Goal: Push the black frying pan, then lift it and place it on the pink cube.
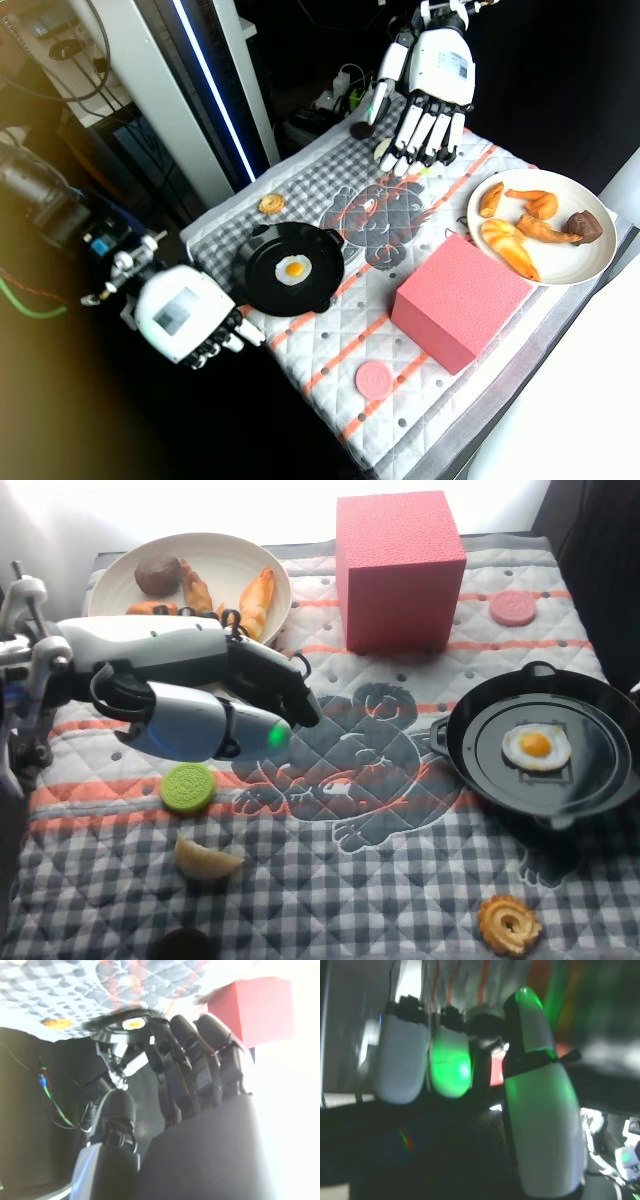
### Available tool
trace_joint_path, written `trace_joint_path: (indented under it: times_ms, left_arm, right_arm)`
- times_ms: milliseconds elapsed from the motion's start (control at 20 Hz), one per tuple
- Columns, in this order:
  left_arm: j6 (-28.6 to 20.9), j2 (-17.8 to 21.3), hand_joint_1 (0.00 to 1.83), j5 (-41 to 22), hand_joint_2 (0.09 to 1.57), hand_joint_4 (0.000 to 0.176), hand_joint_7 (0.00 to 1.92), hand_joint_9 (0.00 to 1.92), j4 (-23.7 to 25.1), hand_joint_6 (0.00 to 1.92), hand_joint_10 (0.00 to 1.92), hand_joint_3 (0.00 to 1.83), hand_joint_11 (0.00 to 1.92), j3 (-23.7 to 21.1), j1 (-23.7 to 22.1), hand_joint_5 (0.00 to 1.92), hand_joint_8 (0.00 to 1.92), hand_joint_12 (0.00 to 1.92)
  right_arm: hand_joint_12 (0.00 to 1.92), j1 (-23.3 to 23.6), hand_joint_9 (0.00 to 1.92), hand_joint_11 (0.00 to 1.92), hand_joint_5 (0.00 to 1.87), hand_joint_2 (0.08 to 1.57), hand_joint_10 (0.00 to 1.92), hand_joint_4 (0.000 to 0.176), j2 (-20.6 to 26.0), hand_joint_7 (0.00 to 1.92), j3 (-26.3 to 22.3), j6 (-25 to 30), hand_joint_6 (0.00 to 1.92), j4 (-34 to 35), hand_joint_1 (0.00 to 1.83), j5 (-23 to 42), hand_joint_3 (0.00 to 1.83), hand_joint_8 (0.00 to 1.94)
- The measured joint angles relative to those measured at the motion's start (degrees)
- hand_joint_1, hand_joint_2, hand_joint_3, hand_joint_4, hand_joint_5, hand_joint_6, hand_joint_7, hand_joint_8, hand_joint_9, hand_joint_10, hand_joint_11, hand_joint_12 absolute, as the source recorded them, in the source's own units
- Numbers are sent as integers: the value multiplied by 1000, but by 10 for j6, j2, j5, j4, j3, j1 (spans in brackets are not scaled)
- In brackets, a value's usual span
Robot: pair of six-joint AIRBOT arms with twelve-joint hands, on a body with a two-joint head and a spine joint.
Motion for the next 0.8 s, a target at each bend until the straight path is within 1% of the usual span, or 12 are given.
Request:
trace_joint_path:
  times_ms: [150, 200, 250, 350, 400, 450, 500, 550, 600, 700, 750, 800]
  left_arm:
    - [0, 1, 343, -2, 1392, 30, 741, 417, -22, 442, 667, 0, 0, 1, 6, 507, 14, 1457]
    - [0, 2, 308, -5, 1401, 25, 730, 412, -33, 388, 623, 1, 0, 1, 9, 525, 5, 1417]
    - [0, 4, 287, -6, 1403, 29, 727, 406, -33, 350, 628, 0, 0, 1, 11, 544, 2, 1427]
    - [0, 5, 266, -6, 1410, 28, 730, 411, -38, 335, 628, 3, 0, 1, 11, 549, 3, 1423]
    - [0, 5, 260, -8, 1410, 23, 748, 445, -39, 306, 601, 1, 0, 1, 11, 571, 6, 1429]
    - [0, 8, 200, -10, 1426, 26, 726, 431, -40, 282, 584, 5, 0, 0, 11, 553, 5, 1394]
    - [0, 8, 200, -10, 1426, 26, 726, 431, -41, 282, 584, 5, 0, 0, 11, 553, 5, 1394]
    - [0, 10, 137, -9, 1434, 35, 713, 419, -43, 279, 574, 6, 0, 0, 11, 561, 3, 1372]
    - [0, 10, 135, -10, 1435, 27, 717, 426, -44, 280, 576, 5, 0, 0, 11, 569, 6, 1376]
    - [0, 10, 93, -11, 1445, 54, 662, 358, -44, 264, 569, 5, 0, 0, 11, 525, 1, 1283]
    - [0, 10, 107, -12, 1443, 53, 657, 353, -44, 266, 582, 2, 0, 0, 11, 526, 1, 1313]
    - [0, 10, 136, -12, 1440, 56, 671, 364, -45, 272, 588, 0, 0, 0, 11, 538, 7, 1302]
  right_arm:
    - [1921, -37, 1670, 1689, 1350, 1372, 1921, 0, 2, 1571, -15, 52, 1921, -16, 1330, 64, 15, 1941]
    - [1921, -53, 1645, 1667, 1344, 1365, 1921, 0, 5, 1538, -22, 65, 1921, -16, 1284, 90, 9, 1941]
    - [1921, -61, 1657, 1686, 1348, 1356, 1921, 0, 13, 1544, -30, 72, 1921, -15, 1304, 112, 5, 1941]
    - [1921, -62, 1662, 1691, 1351, 1353, 1921, 0, 25, 1552, -38, 76, 1921, -17, 1298, 145, 3, 1941]
    - [1921, -62, 1663, 1708, 1317, 1350, 1921, 0, 32, 1532, -40, 80, 1921, -30, 1284, 167, 2, 1941]
    - [1921, -57, 1631, 1690, 1283, 1362, 1921, 0, 43, 1490, -44, 84, 1921, -47, 1255, 192, 7, 1941]
    - [1921, -55, 1631, 1690, 1283, 1362, 1921, 0, 45, 1490, -45, 85, 1921, -50, 1255, 193, 7, 1941]
    - [1921, -42, 1646, 1688, 1333, 1347, 1921, 0, 49, 1526, -44, 86, 1921, -58, 1288, 193, 0, 1941]
    - [1921, -29, 1645, 1685, 1345, 1348, 1921, 0, 52, 1531, -41, 87, 1921, -67, 1275, 192, 0, 1941]
    - [1921, 2, 1694, 1734, 1334, 1307, 1921, 0, 53, 1561, -27, 87, 1921, -75, 1452, 179, 0, 1941]
    - [1921, 28, 1704, 1738, 1338, 1291, 1921, 0, 53, 1574, -16, 86, 1921, -77, 1513, 159, 0, 1941]
    - [1921, 49, 1710, 1728, 1349, 1298, 1921, 0, 53, 1587, -5, 79, 1921, -82, 1501, 142, 0, 1941]
